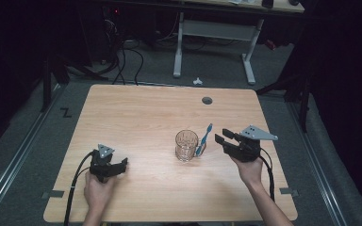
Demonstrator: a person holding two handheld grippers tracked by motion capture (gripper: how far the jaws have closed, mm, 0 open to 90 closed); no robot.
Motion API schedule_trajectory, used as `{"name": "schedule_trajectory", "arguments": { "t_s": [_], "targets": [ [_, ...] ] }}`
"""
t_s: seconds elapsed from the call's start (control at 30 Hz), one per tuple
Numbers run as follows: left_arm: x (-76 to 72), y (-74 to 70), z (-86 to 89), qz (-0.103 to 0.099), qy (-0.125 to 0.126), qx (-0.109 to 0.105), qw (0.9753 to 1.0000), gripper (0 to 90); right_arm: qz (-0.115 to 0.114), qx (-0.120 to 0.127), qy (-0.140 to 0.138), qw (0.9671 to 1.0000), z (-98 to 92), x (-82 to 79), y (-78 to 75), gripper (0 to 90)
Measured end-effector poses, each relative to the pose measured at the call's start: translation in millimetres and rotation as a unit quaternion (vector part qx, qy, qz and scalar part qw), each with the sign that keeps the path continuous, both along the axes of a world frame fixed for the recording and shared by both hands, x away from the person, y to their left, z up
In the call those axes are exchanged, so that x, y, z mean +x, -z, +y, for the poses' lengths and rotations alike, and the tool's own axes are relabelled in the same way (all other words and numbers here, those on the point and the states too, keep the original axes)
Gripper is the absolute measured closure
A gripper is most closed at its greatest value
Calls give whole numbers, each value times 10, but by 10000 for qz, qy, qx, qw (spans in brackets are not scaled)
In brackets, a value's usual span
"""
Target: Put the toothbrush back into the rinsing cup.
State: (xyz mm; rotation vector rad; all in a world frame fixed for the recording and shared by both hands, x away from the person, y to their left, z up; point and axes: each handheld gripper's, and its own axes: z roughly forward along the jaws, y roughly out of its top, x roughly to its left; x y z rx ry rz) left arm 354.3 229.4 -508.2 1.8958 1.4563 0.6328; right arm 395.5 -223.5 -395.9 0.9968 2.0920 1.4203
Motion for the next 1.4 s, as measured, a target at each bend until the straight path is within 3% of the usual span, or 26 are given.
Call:
{"name": "schedule_trajectory", "arguments": {
  "t_s": [0.8, 1.4],
  "targets": [
    [0, 0, 0, -2, 0, -1, 10000, 240, 207, 278, 446, 9984, -370, -108, 185, 576],
    [0, 0, 0, 0, -1, 0, 10000, 240, 487, 227, 837, 9950, -545, -87, 444, 572]
  ]
}}
